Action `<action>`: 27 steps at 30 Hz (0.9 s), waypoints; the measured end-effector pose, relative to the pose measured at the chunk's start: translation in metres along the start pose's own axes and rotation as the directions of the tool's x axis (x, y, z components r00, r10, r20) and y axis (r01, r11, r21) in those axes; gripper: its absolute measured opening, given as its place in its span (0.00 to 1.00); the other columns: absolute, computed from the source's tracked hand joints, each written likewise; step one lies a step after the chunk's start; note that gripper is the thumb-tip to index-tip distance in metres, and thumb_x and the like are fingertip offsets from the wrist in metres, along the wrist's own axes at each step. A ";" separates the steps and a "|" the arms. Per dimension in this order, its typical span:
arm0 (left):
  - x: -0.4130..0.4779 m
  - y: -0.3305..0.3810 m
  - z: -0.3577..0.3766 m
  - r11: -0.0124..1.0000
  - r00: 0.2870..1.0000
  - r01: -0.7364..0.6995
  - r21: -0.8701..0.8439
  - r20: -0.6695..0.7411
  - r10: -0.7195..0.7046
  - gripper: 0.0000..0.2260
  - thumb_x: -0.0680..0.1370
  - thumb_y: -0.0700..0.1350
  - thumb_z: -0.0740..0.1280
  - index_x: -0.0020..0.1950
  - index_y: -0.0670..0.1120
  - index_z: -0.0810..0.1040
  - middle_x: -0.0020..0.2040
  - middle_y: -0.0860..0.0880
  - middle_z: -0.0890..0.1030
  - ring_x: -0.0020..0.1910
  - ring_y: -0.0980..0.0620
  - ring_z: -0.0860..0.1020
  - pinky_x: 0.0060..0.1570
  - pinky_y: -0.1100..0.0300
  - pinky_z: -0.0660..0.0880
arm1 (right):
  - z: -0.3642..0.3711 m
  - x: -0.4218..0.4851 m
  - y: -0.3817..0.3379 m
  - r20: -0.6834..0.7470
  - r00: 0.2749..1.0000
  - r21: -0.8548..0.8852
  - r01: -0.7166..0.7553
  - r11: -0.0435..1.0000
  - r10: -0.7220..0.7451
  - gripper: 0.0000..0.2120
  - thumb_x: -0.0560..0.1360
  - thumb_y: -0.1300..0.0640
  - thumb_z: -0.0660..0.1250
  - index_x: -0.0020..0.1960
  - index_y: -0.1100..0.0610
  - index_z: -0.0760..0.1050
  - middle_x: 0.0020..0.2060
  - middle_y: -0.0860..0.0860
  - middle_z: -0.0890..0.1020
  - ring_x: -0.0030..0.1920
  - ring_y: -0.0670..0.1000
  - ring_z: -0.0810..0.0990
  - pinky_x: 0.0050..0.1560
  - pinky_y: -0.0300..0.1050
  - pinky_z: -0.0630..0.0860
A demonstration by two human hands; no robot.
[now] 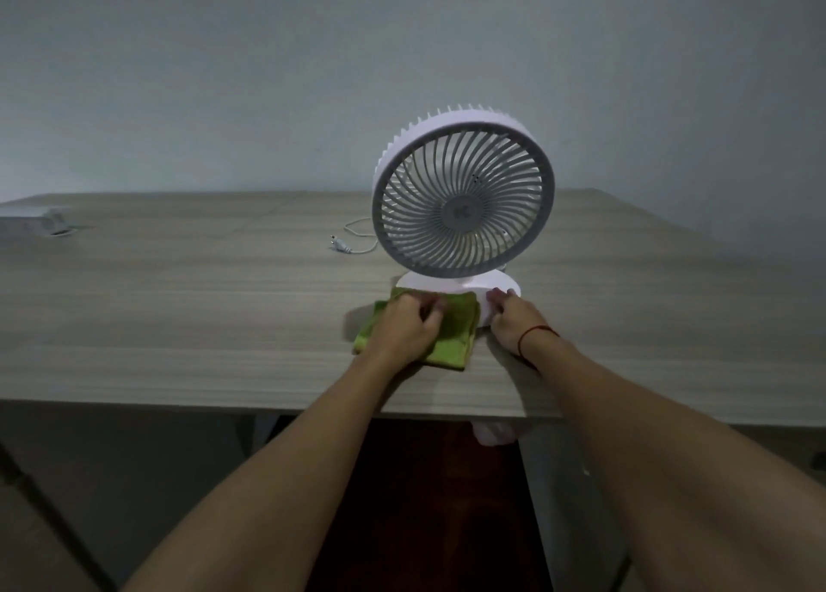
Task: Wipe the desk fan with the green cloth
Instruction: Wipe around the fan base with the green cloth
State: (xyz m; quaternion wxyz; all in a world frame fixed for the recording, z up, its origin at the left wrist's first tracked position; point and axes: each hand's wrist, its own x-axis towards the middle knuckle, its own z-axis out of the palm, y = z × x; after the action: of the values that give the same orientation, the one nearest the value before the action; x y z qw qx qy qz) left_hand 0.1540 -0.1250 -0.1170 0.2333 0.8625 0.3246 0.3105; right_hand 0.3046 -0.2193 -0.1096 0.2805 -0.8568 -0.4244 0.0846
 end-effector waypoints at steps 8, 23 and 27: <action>0.027 -0.004 -0.004 0.926 0.964 0.119 0.357 0.183 -0.194 0.40 0.74 0.71 0.50 0.76 0.44 0.60 0.78 0.44 0.60 0.76 0.45 0.60 0.74 0.52 0.56 | 0.005 -0.006 0.007 -0.071 0.994 0.017 0.079 0.997 -0.078 0.20 0.79 0.59 0.54 0.71 0.56 0.68 0.74 0.58 0.65 0.70 0.61 0.69 0.70 0.48 0.64; 0.027 -0.020 0.002 0.919 0.928 -0.248 0.308 0.347 0.134 0.22 0.81 0.55 0.49 0.77 0.58 0.57 0.79 0.51 0.59 0.78 0.52 0.56 0.77 0.52 0.52 | 0.004 -0.006 0.007 0.015 0.986 -0.126 0.169 0.977 -0.169 0.23 0.82 0.53 0.50 0.75 0.61 0.59 0.76 0.55 0.61 0.77 0.54 0.55 0.75 0.45 0.53; 0.040 -0.018 -0.007 0.892 0.942 -0.148 0.427 0.337 -0.005 0.22 0.83 0.51 0.49 0.77 0.56 0.56 0.79 0.47 0.57 0.78 0.46 0.56 0.76 0.52 0.53 | 0.005 -0.007 0.007 0.024 0.985 -0.133 0.174 0.976 -0.173 0.23 0.82 0.53 0.49 0.75 0.61 0.59 0.76 0.55 0.61 0.77 0.54 0.54 0.75 0.45 0.53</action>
State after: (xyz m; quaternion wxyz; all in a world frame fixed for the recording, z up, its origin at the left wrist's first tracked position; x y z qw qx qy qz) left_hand 0.1656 -0.0834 -0.1078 0.0681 0.9439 0.3111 0.0879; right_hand 0.3033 -0.2264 -0.1180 0.2258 -0.8328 -0.5040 0.0362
